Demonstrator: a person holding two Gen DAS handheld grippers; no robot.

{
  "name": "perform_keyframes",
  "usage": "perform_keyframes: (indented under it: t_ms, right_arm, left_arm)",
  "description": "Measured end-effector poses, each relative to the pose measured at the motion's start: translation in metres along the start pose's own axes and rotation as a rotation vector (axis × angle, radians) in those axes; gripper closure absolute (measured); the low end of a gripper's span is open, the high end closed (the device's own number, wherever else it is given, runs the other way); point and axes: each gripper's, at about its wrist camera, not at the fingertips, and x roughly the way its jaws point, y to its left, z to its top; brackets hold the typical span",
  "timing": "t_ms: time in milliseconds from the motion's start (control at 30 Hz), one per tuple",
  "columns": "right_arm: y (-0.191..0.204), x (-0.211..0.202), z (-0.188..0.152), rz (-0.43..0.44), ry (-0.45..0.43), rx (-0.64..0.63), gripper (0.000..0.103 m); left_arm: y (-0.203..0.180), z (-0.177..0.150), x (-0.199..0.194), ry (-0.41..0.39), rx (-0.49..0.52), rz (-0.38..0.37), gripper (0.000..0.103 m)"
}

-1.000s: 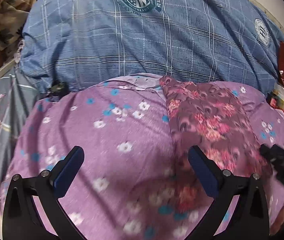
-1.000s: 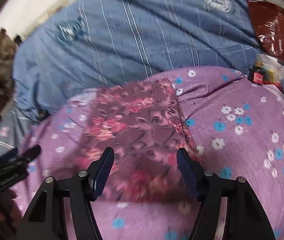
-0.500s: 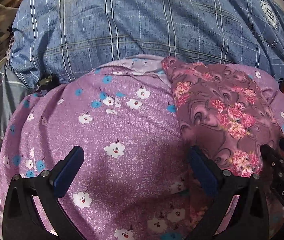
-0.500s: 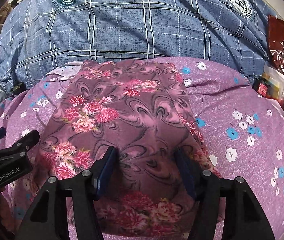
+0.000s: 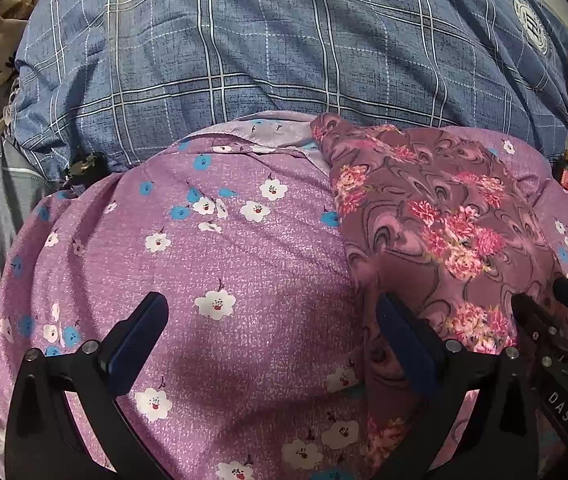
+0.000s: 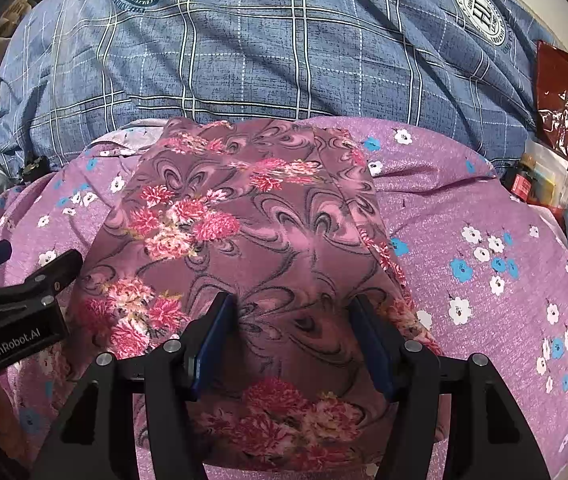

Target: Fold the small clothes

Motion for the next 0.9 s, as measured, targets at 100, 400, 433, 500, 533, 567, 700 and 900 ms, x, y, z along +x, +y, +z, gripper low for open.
perform_keyframes:
  t_ms: [100,400,433,500,533,567,700,900]
  right_arm:
    - [0.000,0.000,0.000,0.007,0.000,0.003,0.040]
    - [-0.038,0.014,0.045,0.152,0.009,0.129,0.070]
    - [-0.042,0.025,0.057,0.157,0.023,0.145,0.068]
    - [-0.045,0.044,0.075,0.162,0.047,0.160,0.068]
    - [-0.046,0.052,0.081,0.163,0.058,0.164,0.068]
    - [-0.043,0.062,0.086,0.155,0.075,0.161,0.068]
    - [-0.032,0.108,0.098,0.092,0.192,0.116,0.064]
    - [-0.013,0.091,0.148,0.230,0.158,0.132,0.064]
  left_arm:
    - [0.000,0.003,0.000,0.000,-0.001,-0.028,0.000]
    - [-0.017,0.007,0.001,0.010,0.059,-0.093,0.000]
    - [-0.018,0.007,0.001,0.010,0.066,-0.089,0.000]
    - [-0.018,0.007,0.003,0.015,0.071,-0.088,0.000]
    - [-0.019,0.007,0.005,0.021,0.076,-0.088,0.000]
    - [-0.020,0.006,0.008,0.030,0.092,-0.086,0.000]
    - [-0.019,0.008,0.013,0.048,0.102,-0.108,0.000]
    - [-0.013,0.009,0.001,0.041,0.103,-0.093,0.000]
